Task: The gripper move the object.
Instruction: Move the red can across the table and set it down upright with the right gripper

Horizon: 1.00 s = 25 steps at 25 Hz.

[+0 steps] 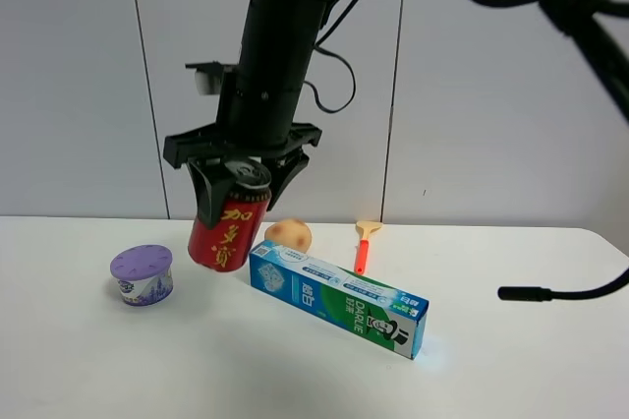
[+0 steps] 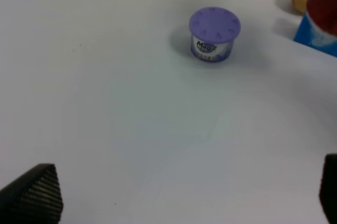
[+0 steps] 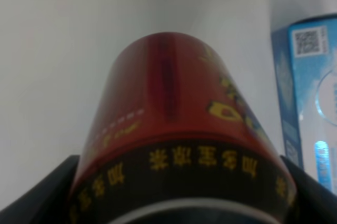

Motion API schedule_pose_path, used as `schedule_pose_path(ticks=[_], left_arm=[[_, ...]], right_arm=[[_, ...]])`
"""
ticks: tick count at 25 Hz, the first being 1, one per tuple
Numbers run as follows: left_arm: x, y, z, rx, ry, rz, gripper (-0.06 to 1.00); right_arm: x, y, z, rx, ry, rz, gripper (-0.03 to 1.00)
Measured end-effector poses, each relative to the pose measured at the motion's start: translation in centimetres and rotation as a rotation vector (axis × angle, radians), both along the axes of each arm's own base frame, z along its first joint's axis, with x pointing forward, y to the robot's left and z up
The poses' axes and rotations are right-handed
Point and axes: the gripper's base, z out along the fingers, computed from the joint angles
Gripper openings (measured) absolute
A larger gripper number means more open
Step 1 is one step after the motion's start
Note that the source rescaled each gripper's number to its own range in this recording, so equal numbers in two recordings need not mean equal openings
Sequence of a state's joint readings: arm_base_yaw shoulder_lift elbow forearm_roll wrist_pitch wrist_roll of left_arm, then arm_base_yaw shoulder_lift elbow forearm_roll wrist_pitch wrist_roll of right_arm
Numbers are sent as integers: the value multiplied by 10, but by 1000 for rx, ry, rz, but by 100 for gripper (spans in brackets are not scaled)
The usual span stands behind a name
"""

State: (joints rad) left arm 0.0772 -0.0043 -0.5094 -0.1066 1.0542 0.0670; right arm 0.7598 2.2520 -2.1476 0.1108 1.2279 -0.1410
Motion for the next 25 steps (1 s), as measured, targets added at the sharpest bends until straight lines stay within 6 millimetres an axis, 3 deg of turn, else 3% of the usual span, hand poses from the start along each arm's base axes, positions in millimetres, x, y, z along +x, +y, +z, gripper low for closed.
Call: schedule_pose_path(ticks=[4, 25], left_arm=[[0, 0, 0, 0, 0, 0, 100], [0, 0, 0, 0, 0, 0, 100]], right_arm=[[3, 3, -18, -25, 26, 0, 0], [3, 3, -16, -13, 40, -49, 0]])
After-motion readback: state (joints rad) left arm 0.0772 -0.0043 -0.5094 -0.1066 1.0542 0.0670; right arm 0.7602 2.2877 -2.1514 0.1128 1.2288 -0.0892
